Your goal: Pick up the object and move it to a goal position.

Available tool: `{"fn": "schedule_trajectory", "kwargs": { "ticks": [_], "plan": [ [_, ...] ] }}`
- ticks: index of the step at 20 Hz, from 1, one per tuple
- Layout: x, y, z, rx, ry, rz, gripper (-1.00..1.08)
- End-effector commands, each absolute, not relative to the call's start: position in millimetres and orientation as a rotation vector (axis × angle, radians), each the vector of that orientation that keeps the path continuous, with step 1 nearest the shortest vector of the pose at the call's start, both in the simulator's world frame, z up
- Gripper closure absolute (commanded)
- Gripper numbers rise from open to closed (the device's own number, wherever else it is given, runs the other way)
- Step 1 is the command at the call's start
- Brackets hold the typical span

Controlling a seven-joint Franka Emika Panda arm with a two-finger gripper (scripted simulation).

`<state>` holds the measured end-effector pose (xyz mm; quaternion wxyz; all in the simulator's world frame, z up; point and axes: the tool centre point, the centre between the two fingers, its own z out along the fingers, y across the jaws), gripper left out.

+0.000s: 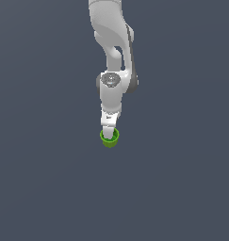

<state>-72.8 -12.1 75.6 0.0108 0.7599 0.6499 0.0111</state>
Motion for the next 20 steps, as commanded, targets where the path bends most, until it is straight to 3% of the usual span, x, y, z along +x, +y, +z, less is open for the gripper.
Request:
{"fn": "schedule_trajectory", "kwargs": {
  "ticks": [1, 10, 20],
  "plan": [
    [-73, -12, 76, 2.371, 2.028, 0.035, 1.08],
    [-74, 3, 103, 2.370, 2.029, 0.033, 1.08],
    [-75, 49, 185, 2.368, 2.033, 0.033, 1.08]
  ]
}}
